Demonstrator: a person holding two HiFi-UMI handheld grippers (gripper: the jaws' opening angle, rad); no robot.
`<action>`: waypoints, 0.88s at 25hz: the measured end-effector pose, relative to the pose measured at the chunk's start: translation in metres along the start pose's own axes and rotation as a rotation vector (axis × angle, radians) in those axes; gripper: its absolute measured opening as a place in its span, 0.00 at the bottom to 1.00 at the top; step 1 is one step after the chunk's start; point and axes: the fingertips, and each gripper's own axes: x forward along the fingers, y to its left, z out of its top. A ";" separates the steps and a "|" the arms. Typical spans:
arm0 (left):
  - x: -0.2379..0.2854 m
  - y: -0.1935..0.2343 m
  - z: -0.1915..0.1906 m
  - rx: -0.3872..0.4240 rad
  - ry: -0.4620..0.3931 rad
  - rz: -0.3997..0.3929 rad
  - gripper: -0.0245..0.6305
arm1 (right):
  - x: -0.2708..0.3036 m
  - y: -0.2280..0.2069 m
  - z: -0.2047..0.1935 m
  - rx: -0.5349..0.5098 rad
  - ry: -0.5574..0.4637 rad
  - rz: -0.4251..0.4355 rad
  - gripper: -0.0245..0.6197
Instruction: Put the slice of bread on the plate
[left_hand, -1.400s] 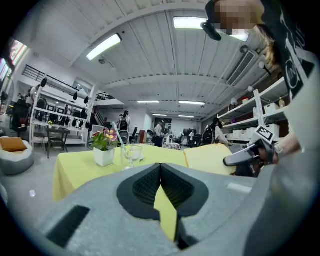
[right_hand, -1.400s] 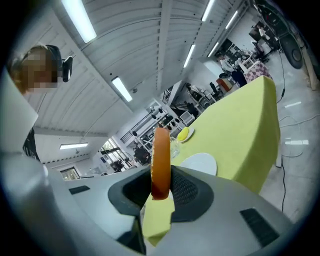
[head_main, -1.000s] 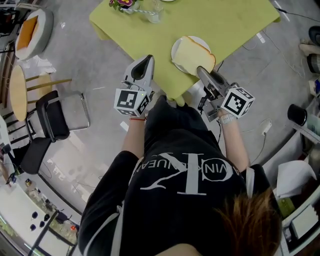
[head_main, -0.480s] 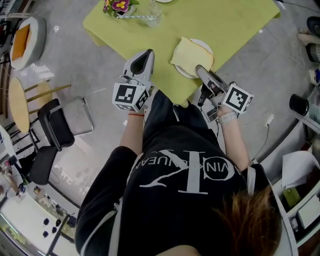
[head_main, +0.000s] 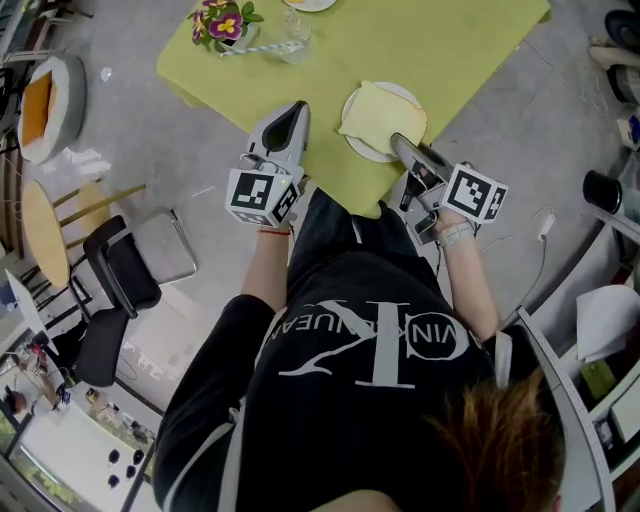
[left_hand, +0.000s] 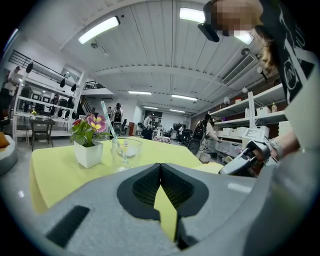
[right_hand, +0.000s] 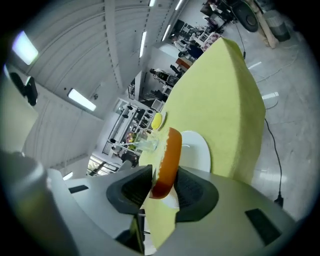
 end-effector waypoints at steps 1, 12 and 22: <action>0.001 0.000 0.000 0.000 0.001 -0.002 0.05 | 0.000 -0.004 -0.001 -0.030 0.015 -0.036 0.23; 0.010 0.004 0.009 -0.022 -0.024 -0.032 0.05 | 0.004 -0.007 -0.013 -0.421 0.199 -0.235 0.57; 0.009 0.004 0.007 -0.025 -0.017 -0.045 0.05 | -0.002 -0.012 -0.026 -0.706 0.438 -0.319 0.65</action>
